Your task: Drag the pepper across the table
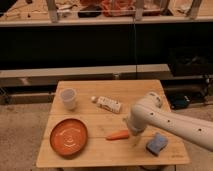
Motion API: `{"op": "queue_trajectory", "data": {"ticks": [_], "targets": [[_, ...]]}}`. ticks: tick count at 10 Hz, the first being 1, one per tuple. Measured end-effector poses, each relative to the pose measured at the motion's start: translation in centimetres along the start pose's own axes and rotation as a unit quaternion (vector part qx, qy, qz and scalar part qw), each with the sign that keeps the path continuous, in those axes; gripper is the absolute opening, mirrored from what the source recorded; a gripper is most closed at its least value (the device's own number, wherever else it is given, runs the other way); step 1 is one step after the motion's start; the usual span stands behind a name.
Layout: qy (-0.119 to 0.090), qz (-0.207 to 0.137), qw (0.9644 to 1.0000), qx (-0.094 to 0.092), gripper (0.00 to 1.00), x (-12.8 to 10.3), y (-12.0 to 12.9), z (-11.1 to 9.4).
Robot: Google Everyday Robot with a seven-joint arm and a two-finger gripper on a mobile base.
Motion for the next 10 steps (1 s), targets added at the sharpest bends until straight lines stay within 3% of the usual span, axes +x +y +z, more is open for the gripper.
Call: {"op": "queue_trajectory", "data": {"ticks": [10], "targets": [[-0.038,-0.001,0.9992,-0.011,0.80,-2.0,-0.2,3.0]]}}
